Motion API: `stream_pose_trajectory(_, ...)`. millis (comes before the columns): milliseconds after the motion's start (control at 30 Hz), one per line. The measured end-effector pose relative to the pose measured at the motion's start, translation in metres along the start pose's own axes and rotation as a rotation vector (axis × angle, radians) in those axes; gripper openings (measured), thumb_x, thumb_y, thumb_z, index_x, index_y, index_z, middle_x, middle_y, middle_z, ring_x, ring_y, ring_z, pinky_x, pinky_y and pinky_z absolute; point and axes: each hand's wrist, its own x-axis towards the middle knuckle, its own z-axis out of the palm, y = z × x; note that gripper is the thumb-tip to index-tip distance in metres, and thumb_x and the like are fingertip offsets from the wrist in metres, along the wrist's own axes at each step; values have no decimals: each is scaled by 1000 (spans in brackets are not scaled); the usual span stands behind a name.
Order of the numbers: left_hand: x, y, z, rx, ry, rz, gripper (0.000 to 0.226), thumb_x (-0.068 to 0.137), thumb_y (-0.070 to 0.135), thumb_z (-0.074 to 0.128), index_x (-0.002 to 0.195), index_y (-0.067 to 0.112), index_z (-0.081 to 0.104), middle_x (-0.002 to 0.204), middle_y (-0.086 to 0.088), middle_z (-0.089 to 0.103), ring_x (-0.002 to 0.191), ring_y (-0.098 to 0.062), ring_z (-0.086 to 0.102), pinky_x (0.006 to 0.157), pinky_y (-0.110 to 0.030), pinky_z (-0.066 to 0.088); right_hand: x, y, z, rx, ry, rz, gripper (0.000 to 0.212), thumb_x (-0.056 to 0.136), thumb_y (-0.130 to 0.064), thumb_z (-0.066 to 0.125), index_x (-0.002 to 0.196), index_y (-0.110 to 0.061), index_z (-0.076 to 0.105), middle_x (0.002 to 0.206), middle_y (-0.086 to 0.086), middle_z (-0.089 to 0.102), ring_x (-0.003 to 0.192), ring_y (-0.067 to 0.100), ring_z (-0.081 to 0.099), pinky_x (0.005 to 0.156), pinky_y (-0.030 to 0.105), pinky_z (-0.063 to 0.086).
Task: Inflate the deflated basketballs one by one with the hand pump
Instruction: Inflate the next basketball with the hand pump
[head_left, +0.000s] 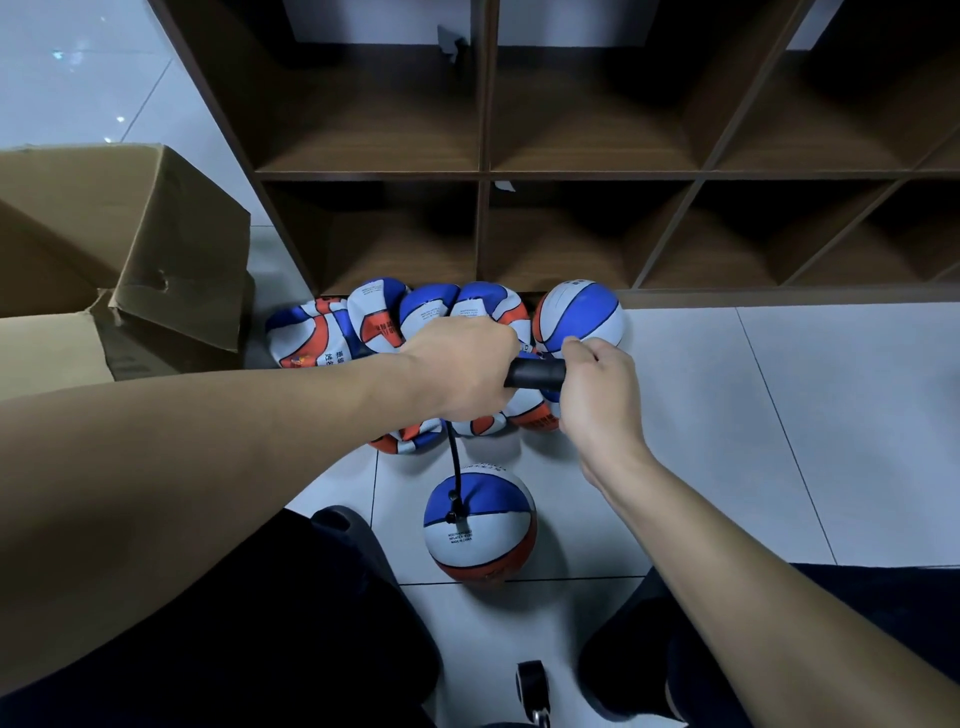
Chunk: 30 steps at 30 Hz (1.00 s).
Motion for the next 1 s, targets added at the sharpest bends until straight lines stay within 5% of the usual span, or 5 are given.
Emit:
stream_pose_trajectory(133, 5, -4, -1, -48, 12, -7, 19, 96, 35, 60, 82, 24, 66, 69, 1, 63, 61, -20, 60, 52, -31, 42, 11, -10, -12, -83, -49, -51, 40, 100, -27, 57, 65, -18, 40, 51, -13, 36, 59, 21, 36, 58, 32, 32)
stream_pose_trajectory(400, 3, -28, 1, -91, -42, -66, 25, 97, 35, 63, 75, 24, 60, 65, 2, 56, 56, -18, 53, 52, -32, 42, 42, -8, -65, 4, 70, 89, 31, 83, -17, 60, 71, -11, 32, 73, 8, 19, 68, 29, 16, 56, 40, 13)
stream_pose_trajectory(567, 0, -23, 4, -72, -69, -61, 26, 99, 31, 61, 74, 25, 57, 64, 2, 55, 54, -17, 51, 51, -29, 39, 36, 2, -56, 10, 102, 99, 20, 82, -15, 57, 78, -3, 42, 74, 9, 22, 73, 33, 19, 59, 42, 16)
stream_pose_trajectory(633, -1, -17, 2, -67, -62, -52, 25, 98, 28, 59, 73, 26, 56, 64, 3, 54, 54, -18, 50, 51, -29, 38, 29, 1, -45, 14, 64, 79, 18, 81, -20, 56, 75, -14, 40, 68, 5, 23, 70, 29, 20, 61, 44, 17)
stream_pose_trajectory(1000, 0, -4, -7, -2, 10, -58, 16, 94, 27, 61, 79, 22, 59, 71, -1, 62, 60, -21, 58, 52, -30, 42, 7, -11, -13, 62, 28, 29, 43, 93, -19, 51, 55, -25, 33, 53, -9, 28, 63, 26, 28, 60, 39, 26)
